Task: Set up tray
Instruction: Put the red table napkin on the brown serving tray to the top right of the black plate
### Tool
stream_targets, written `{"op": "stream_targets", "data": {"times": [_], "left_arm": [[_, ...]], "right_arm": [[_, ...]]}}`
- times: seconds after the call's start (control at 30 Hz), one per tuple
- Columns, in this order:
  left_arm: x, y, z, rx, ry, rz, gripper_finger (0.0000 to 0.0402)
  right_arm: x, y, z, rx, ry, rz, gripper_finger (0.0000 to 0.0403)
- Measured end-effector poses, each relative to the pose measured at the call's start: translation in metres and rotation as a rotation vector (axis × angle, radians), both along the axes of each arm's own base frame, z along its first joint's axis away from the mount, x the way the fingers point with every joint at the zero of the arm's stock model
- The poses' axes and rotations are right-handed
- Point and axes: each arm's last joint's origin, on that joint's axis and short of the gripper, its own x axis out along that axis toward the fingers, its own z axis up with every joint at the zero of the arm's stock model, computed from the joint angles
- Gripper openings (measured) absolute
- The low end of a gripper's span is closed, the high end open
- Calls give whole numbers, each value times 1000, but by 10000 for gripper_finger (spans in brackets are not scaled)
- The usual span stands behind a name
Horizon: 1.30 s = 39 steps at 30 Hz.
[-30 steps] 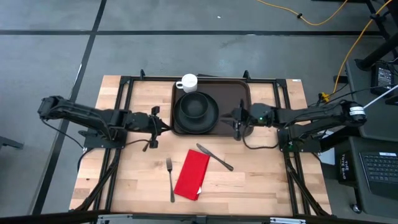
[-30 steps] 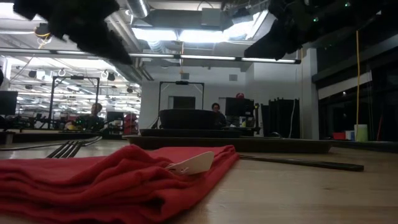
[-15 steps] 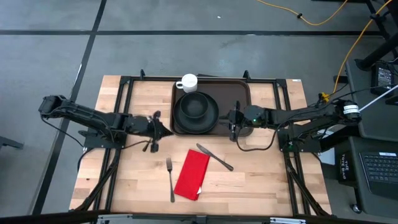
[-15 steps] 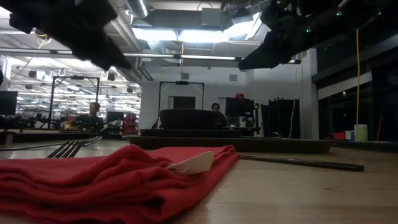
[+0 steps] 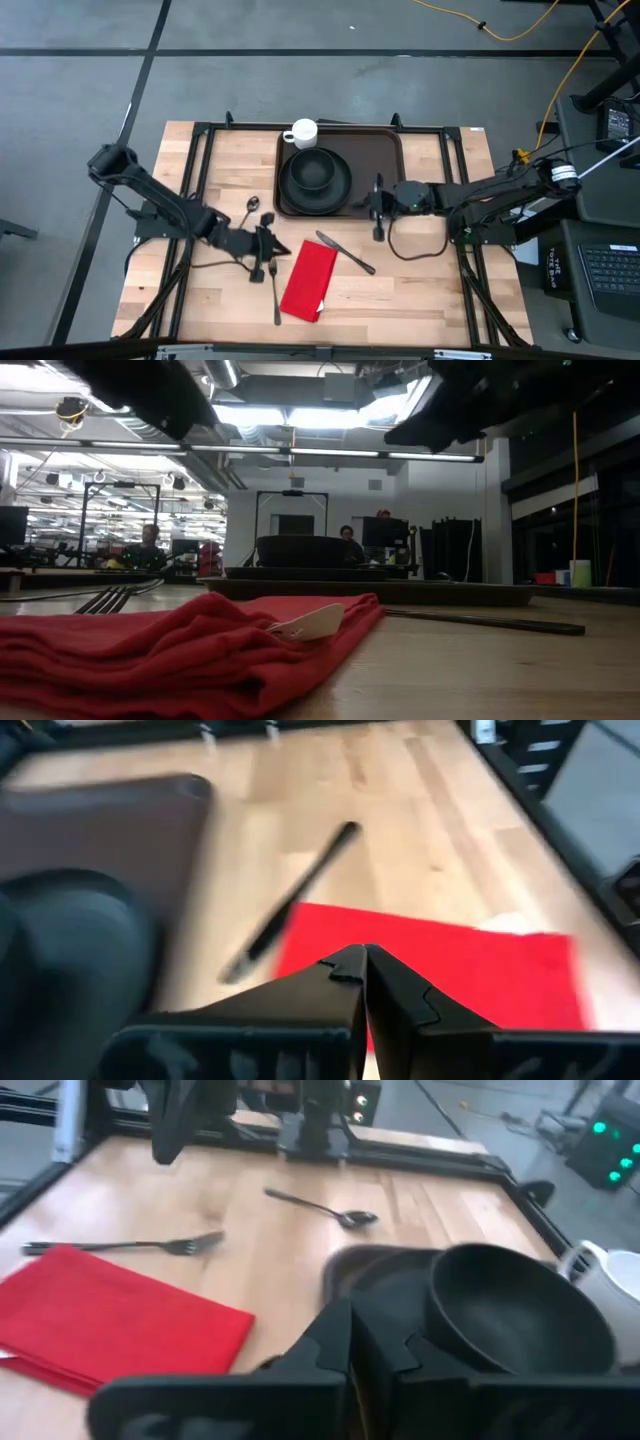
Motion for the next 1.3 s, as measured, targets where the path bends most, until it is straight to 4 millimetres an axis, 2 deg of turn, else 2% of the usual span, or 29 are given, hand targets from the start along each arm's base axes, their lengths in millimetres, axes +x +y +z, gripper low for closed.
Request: {"op": "stream_targets", "data": {"times": [0.13,0.33,0.5,0.77,0.9,1.3], "left_arm": [[7,-23,5,-93,86,36,2],[17,-55,13,-191,215,86,2],[25,-75,22,-277,227,112,2],[29,-79,17,-397,220,261,8],[31,-79,12,-432,229,311,19],[36,-80,-11,-411,259,436,102]], "right_arm": [[-1,12,1,-8,-8,0,16],[-4,27,1,13,-14,-6,5],[-7,40,1,48,-20,-20,15],[-16,66,1,14,-35,-29,5],[-20,76,1,57,-39,-17,16],[-21,80,2,56,-44,1,6]]}}
